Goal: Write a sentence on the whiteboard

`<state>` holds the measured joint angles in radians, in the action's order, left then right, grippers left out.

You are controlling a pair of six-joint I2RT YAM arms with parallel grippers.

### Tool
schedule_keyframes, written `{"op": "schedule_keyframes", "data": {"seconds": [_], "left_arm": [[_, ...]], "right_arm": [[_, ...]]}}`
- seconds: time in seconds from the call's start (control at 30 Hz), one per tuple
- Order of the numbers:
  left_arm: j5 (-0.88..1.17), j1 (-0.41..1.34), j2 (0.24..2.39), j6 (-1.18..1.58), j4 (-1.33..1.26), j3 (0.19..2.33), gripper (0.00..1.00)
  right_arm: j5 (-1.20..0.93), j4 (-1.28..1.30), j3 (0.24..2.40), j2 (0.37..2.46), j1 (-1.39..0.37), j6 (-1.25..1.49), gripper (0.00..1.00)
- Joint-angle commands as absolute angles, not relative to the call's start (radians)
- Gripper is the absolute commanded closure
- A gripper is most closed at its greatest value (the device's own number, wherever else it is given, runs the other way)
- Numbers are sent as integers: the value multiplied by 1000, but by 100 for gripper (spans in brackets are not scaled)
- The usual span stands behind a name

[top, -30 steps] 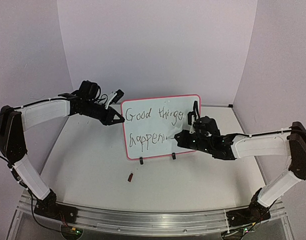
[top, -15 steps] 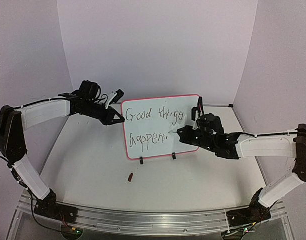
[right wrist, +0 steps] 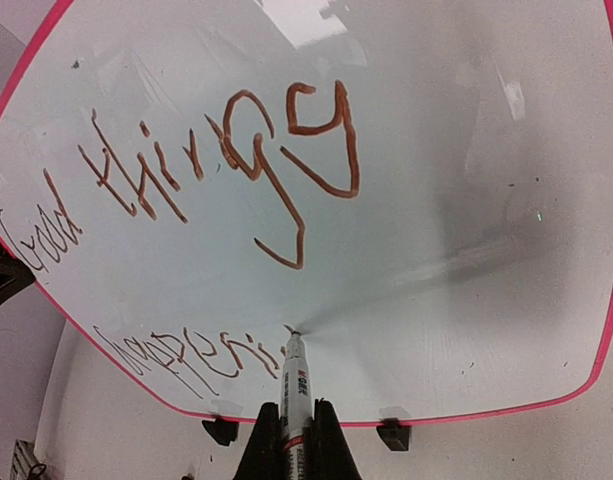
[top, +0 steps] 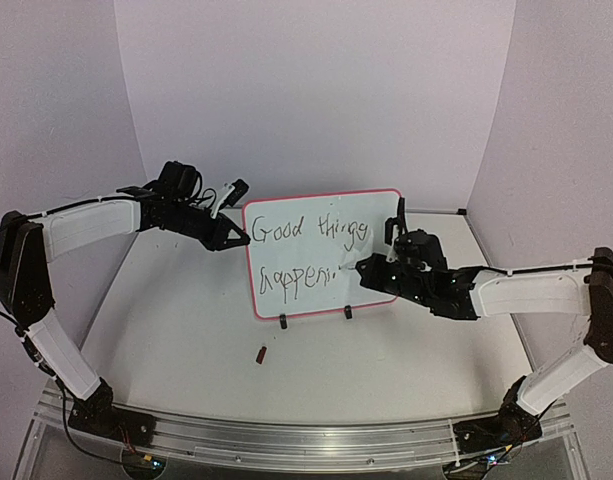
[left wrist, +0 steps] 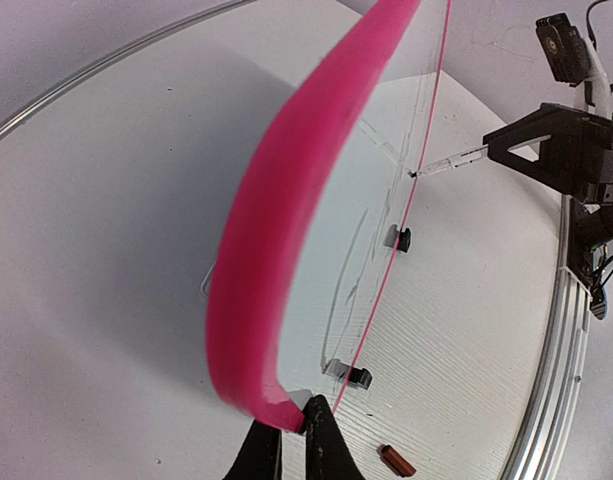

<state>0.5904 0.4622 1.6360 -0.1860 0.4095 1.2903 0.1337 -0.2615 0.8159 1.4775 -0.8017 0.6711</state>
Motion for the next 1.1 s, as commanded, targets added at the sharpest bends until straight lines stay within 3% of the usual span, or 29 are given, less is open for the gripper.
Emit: {"op": "schedule_keyframes", "data": {"seconds": [0.0,1.07], "left_arm": [[523,491,1672,-229,474,1290,100],[521,494,1675,-229,475,1289,100]], "right_arm": [[155,-255,794,1499,-797,704,100],[119,-273,831,1438,-797,664,100]]}}
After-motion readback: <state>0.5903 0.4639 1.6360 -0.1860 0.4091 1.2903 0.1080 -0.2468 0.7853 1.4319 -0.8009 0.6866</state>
